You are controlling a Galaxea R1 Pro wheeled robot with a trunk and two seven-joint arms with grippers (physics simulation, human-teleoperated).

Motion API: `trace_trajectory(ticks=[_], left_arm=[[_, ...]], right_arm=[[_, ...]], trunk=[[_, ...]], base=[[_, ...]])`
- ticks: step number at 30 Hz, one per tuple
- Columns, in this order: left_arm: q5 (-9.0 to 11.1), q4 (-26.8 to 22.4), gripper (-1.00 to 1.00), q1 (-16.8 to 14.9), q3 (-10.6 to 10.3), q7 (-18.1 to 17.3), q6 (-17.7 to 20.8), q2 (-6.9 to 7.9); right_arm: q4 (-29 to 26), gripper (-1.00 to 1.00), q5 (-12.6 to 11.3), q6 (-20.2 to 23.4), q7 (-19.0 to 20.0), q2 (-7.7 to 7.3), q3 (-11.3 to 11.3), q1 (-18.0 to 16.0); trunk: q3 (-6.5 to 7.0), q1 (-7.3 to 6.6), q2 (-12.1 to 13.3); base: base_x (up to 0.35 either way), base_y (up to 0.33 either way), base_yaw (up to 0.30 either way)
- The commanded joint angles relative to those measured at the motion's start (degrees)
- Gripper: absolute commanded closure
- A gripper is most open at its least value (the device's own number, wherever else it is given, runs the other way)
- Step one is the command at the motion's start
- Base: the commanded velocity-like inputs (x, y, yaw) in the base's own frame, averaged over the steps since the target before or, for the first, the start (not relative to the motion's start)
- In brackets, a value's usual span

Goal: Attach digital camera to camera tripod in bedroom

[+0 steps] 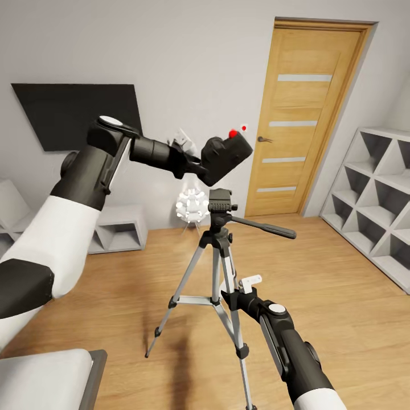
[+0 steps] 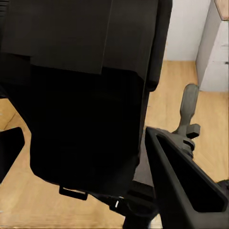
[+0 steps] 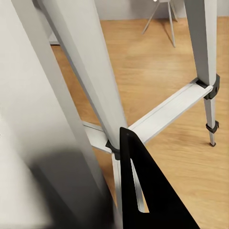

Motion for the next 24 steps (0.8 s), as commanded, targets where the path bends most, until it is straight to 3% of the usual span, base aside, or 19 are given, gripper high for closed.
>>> trace_trajectory(ticks=[1, 3, 10, 16, 20, 24], left_arm=[[-2.41, 0.14, 1.0, -0.63, -0.29, -2.1, 0.27, 0.15], [-6.26, 0.32, 1.0, -1.48, -0.68, -5.01, 0.18, 0.41], [-8.56, 0.47, 1.0, -2.97, -0.81, -9.14, -4.79, 1.0], [-11.37, 0.9, 1.0, -7.32, -0.79, -13.14, -5.82, 1.05], [-14.68, 0.36, 1.0, -8.0, -0.79, -14.27, -5.9, 0.9], [-16.61, 0.26, 1.0, -8.11, -0.78, -14.53, -5.91, 0.82]], right_arm=[[-0.1, 1.0, 0.48, 0.24, 0.38, 0.04, -0.07, -0.05], [-0.1, 1.0, 0.54, 0.24, 0.35, 0.04, -0.1, -0.05], [-0.1, 1.0, 0.55, 0.24, 0.3, 0.04, -0.12, -0.05], [-0.02, 1.0, 0.61, 0.3, 0.22, 0.04, -0.12, -0.05], [-0.01, 1.0, 0.62, 0.32, 0.21, 0.04, -0.12, -0.05], [-0.01, 1.0, 0.64, 0.32, 0.21, 0.04, -0.14, -0.05]], trunk=[[-0.12, 0.04, -0.13], [-0.12, 0.04, -0.13], [-0.12, 0.04, -0.13], [-0.12, 0.04, -0.13], [-0.12, 0.04, -0.13], [-0.12, 0.04, -0.13]], base=[[0.0, 0.0, 0.0], [0.0, 0.0, 0.0], [0.0, 0.0, 0.0], [0.0, 0.0, 0.0], [0.0, 0.0, 0.0], [0.0, 0.0, 0.0]])
